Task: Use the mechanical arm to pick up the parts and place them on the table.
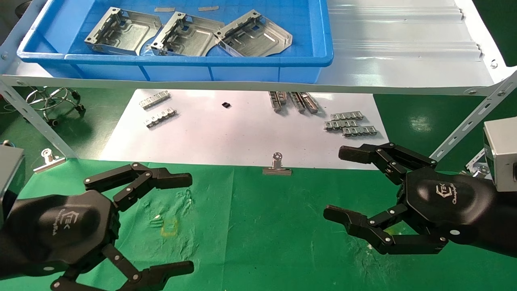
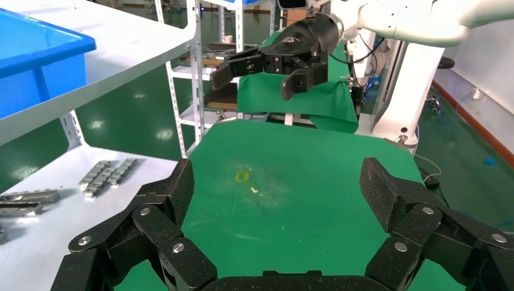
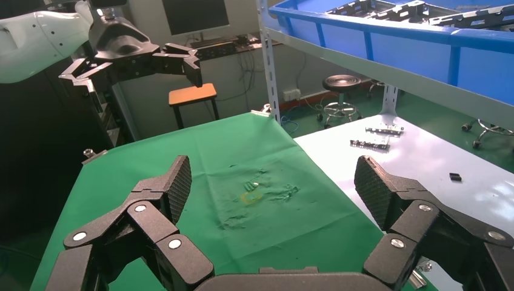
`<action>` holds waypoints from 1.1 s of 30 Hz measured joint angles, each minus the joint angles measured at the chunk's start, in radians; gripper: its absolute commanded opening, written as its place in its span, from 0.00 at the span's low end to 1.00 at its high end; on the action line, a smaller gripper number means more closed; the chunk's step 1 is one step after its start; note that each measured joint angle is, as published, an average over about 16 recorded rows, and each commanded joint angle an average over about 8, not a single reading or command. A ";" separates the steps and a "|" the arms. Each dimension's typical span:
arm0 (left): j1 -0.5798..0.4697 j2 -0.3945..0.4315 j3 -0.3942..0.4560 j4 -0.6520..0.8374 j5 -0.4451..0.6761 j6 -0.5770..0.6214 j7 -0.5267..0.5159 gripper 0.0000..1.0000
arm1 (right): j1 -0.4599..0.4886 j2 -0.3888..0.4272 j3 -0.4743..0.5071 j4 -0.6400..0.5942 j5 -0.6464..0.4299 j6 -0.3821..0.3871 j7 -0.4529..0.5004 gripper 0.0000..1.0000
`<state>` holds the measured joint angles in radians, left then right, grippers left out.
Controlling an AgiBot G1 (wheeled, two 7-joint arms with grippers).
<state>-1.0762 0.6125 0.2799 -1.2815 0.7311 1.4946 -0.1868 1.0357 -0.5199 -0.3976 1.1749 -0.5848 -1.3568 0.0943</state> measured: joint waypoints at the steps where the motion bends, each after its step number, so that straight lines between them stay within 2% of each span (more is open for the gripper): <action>1: 0.000 0.000 0.000 0.000 0.000 0.000 0.000 1.00 | 0.000 0.000 0.000 0.000 0.000 0.000 0.000 1.00; 14: 0.000 0.000 0.000 0.000 0.000 0.000 0.000 1.00 | 0.000 0.000 0.000 0.000 0.000 0.000 0.000 1.00; 15: 0.000 0.000 0.000 0.000 0.000 0.000 0.000 1.00 | 0.000 0.000 0.000 0.000 0.000 0.000 0.000 0.93; 22: -0.001 0.001 -0.001 0.005 0.001 -0.011 -0.004 1.00 | 0.000 0.000 0.000 0.000 0.000 0.000 0.000 0.06; 23: -0.002 0.003 -0.002 0.006 0.002 -0.017 -0.005 1.00 | 0.000 0.000 0.000 0.000 0.000 0.000 0.000 0.00; 33: -0.034 0.041 -0.009 0.026 0.031 -0.157 -0.037 1.00 | 0.000 0.000 0.000 0.000 0.000 0.000 0.000 0.00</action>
<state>-1.1103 0.6539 0.2707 -1.2558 0.7619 1.3373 -0.2234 1.0357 -0.5199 -0.3976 1.1749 -0.5848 -1.3568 0.0943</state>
